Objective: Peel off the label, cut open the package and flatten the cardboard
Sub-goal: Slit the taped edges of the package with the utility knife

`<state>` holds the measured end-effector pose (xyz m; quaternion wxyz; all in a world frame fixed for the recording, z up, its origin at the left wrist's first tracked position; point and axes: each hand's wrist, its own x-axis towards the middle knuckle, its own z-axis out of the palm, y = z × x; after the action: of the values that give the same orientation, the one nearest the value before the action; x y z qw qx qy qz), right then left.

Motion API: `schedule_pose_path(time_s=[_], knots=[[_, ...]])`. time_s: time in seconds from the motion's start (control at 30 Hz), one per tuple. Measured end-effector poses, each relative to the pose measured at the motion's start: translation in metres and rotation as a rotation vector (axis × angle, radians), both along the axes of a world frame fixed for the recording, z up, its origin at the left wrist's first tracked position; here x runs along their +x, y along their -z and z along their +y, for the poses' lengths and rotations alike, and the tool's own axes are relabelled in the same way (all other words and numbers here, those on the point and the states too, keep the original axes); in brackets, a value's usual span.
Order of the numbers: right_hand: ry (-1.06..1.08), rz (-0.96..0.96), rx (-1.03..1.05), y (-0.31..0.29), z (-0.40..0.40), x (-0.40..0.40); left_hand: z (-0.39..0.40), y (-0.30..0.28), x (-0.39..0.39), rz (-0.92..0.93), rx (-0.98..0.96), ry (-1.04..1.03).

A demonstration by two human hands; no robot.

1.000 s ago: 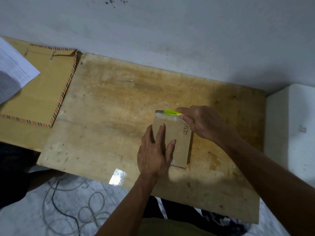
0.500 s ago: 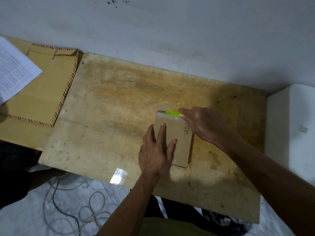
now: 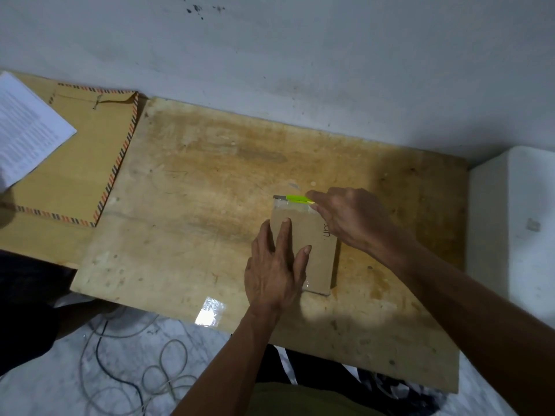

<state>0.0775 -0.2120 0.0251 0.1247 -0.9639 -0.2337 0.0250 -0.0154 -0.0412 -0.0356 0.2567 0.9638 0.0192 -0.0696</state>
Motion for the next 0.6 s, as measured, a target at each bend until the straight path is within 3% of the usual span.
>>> schedule_pose_path(time_s=[0.6], knots=[[-0.024, 0.046, -0.164, -0.013, -0.027, -0.008, 0.001, 0.0, 0.001, 0.014, -0.019, -0.003]])
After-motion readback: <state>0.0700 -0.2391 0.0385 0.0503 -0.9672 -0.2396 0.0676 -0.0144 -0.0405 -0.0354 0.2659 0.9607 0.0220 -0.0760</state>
